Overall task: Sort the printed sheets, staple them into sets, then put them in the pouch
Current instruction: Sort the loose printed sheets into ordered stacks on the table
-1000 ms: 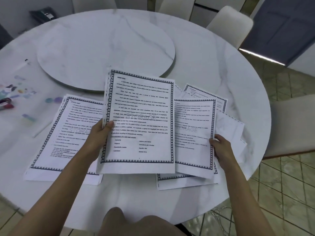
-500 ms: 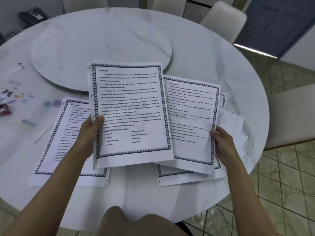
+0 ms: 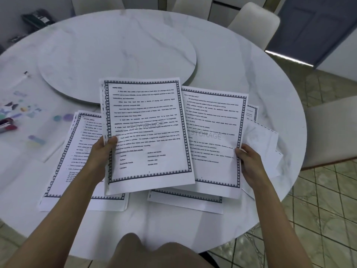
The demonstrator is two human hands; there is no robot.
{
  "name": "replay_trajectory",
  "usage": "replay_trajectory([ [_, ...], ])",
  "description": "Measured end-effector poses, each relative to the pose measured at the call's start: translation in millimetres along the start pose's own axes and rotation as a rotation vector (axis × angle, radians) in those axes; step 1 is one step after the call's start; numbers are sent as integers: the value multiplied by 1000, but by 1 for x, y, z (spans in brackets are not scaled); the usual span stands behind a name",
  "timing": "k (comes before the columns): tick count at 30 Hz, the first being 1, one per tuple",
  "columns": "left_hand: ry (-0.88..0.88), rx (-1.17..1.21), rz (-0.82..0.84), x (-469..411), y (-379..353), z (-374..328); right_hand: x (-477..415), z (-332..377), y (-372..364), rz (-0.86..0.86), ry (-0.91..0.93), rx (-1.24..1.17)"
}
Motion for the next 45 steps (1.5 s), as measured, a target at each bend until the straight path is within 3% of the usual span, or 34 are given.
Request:
replay_trajectory([
  [18, 14, -144, 240, -2, -25, 8, 11, -15, -61, 101, -125, -89],
  [25, 77, -204, 298, 2, -18, 26, 19, -38, -78, 130, -161, 36],
  [31, 86, -275, 236, -2, -17, 32, 26, -51, -93, 167, -177, 148],
  [34, 65, -317, 204, -4, -15, 33, 22, -52, -86, 82, -152, 249],
  [40, 51, -368, 183, -16, -7, 36, 23, -32, -49, -242, 176, 704],
  [45, -61, -461, 127, -24, 0, 29, 23, -40, -41, -319, 116, 937],
])
Point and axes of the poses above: each hand's wrist, its own x-axis away from the middle knuckle, its own y-axis out of the back of the hand, z = x × y, the point moved 4 cm from there along -x, towards the middle knuckle, and after that the axes turned 11 degrees about -x, right-handed, at the moved point
